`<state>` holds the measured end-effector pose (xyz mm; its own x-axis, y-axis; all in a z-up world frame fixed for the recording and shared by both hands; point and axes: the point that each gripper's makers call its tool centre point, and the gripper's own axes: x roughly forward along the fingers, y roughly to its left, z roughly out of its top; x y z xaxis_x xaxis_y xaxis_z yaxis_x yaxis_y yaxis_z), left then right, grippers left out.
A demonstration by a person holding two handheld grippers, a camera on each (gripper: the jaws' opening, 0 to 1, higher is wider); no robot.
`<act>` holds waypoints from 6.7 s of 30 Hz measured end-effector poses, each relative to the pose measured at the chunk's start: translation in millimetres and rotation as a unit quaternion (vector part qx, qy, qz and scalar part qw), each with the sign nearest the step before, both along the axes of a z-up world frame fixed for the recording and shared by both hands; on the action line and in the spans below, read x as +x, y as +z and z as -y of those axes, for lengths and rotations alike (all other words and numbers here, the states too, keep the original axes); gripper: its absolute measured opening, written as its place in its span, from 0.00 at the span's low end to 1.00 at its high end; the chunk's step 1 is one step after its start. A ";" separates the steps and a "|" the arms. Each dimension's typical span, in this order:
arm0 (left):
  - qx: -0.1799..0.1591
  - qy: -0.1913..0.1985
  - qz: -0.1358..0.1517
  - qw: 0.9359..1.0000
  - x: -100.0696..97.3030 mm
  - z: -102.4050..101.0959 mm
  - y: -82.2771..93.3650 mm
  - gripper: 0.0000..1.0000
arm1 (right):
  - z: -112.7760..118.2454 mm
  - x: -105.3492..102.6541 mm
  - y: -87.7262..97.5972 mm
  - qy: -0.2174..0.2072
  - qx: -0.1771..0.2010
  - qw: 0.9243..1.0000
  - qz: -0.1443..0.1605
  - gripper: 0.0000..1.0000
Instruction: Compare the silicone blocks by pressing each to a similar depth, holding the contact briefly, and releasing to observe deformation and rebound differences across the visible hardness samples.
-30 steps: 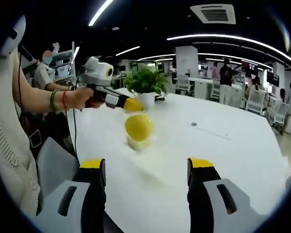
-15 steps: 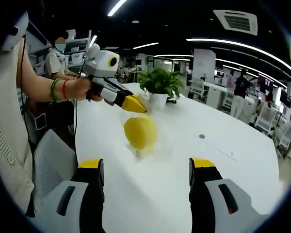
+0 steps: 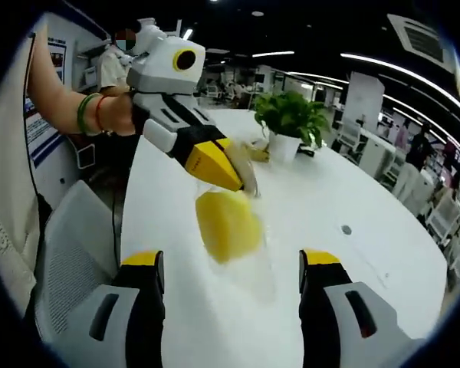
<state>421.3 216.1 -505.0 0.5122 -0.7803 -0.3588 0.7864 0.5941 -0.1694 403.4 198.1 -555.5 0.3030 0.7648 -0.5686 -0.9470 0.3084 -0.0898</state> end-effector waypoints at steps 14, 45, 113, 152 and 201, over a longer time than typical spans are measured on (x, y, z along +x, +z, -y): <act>-0.005 -0.029 0.012 1.000 -19.9 6.2 16.7 0.00 | -37.0 0.6 -15.0 0.045 -0.002 0.998 -0.035 0.53; 0.019 -0.083 0.057 0.995 -51.3 11.7 22.1 0.00 | -36.9 -33.7 -17.2 0.063 -0.021 0.995 -0.070 0.20; -0.019 -0.041 -0.003 0.999 -49.9 8.7 29.7 0.00 | -37.3 -33.5 -10.5 0.067 -0.013 0.997 -0.043 0.24; -0.071 -0.009 -0.141 0.987 -50.5 7.6 -27.2 0.00 | -10.8 -39.1 -42.8 -0.014 -0.009 0.996 -0.085 0.62; -0.187 0.155 -0.252 0.937 104.2 56.7 -151.3 0.00 | 184.4 -85.9 -36.0 -0.366 0.078 0.926 -0.048 0.64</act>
<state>525.5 159.5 -656.3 0.5742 -0.7412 -0.3477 0.3506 0.6064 -0.7137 317.5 13.6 -591.5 0.7264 0.4499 -0.5196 -0.4805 0.8729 0.0840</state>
